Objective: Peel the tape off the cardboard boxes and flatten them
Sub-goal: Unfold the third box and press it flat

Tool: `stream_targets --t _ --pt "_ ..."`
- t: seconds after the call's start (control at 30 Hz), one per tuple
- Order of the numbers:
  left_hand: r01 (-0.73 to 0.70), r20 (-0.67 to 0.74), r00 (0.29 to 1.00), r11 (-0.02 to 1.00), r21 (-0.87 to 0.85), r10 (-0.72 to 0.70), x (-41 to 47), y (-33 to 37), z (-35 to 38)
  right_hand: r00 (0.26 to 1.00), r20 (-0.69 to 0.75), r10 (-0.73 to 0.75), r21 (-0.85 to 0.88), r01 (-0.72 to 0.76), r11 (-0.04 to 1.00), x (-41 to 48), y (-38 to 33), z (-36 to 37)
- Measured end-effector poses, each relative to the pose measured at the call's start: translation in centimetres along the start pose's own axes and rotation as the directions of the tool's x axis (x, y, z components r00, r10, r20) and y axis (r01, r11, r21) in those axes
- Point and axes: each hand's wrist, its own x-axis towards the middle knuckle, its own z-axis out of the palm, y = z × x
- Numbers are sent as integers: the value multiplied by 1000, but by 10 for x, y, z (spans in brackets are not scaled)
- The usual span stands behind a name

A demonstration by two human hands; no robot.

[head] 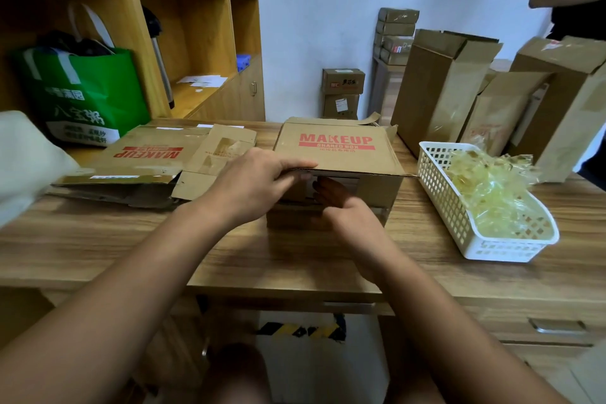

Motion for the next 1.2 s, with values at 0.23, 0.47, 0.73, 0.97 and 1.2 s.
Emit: stream_targets --t 0.23,0.47,0.73,0.97,1.2 --pt "28 -18 999 999 25 -27 3 0 3 983 182 4 -41 4 999 0 -6 6" --pt "1 -45 999 1000 -4 -2 -1 -5 9 943 328 -51 -140 102 985 -12 12 24" --pt "-32 -32 999 990 -137 27 -9 -18 14 929 346 -132 -192 207 959 -14 17 32" --pt "13 -53 998 984 -175 -23 -8 -19 13 930 300 -211 -217 281 935 -20 27 25" --pt "25 -80 996 983 -183 -41 -6 -21 9 940 4 -340 -507 295 810 -24 43 -3"
